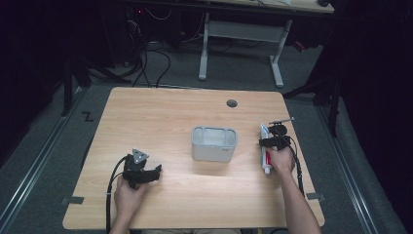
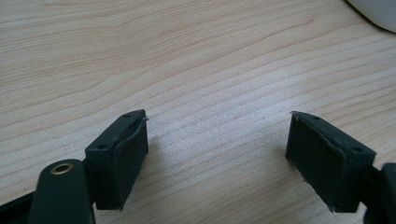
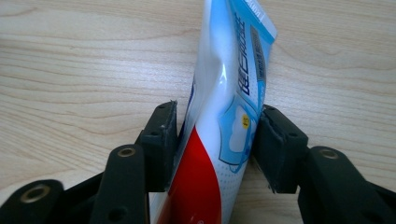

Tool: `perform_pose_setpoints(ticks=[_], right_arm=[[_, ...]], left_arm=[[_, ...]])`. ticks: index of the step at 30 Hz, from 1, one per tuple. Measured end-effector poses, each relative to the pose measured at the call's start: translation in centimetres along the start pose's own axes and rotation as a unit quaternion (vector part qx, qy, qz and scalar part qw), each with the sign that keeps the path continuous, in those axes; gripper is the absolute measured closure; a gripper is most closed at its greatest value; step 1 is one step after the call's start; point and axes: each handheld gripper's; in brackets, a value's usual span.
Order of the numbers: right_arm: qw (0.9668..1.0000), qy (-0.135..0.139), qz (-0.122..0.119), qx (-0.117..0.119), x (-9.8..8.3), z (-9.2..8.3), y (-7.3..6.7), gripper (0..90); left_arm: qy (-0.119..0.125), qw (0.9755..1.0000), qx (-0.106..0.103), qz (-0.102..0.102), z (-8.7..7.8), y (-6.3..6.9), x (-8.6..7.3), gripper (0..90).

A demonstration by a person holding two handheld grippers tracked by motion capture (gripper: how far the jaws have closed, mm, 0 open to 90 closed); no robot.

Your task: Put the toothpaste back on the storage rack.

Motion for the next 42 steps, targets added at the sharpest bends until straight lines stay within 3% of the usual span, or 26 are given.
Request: perform_pose_setpoints(ticks=[6,10,14,19,32,42], right_arm=[[0.9996,0.019,-0.006,0.020,-0.2,-0.1,0.0,65.6],[0.9995,0.017,-0.019,0.017,-0.3,-0.3,-0.4,68.2],[0.9992,0.017,-0.031,0.019,-0.4,-0.5,-0.5,69.0],[0.9975,0.042,-0.055,0.015,-0.8,-1.6,-1.3,69.6],[0.9946,0.067,-0.059,0.053,-2.0,-2.9,-1.0,70.1],[0.9905,0.092,-0.064,0.080,-2.7,-4.5,-1.2,70.1]], left_arm=[[0.000,1.0000,0.000,0.000,0.0,0.0,0.0,21.3],[0.000,1.0000,0.000,0.000,0.0,0.0,0.0,21.3],[0.000,1.0000,0.000,0.000,0.0,0.0,0.0,21.3],[-0.001,1.0000,0.000,0.001,0.0,0.0,0.0,21.3],[-0.001,1.0000,0.000,0.000,0.0,0.0,0.0,21.3],[-0.001,1.0000,0.000,0.000,0.0,0.0,0.0,21.3]])
Point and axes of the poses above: each handheld gripper's, and its own axes: z roughly forward along the jaws, x roughly out of its top, y roughly to its right, and after that the axes turned 5 degrees about -y, right-handed
